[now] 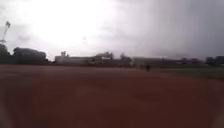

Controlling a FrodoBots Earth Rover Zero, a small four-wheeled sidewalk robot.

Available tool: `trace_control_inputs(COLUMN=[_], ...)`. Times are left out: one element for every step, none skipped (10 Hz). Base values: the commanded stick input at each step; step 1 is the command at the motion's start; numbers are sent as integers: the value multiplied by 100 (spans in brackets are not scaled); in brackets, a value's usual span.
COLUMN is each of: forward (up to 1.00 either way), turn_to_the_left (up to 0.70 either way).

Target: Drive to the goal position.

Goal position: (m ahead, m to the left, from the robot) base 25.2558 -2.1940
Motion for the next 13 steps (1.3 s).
trace_control_inputs(forward=[50, 50, 50, 50, 50, 50, 50, 50, 50, 50, 50, 50, 50], turn_to_the_left=[0, 0, 0, 0, 0, 0, 0, 0, 0, 0, 0, -3, -21])
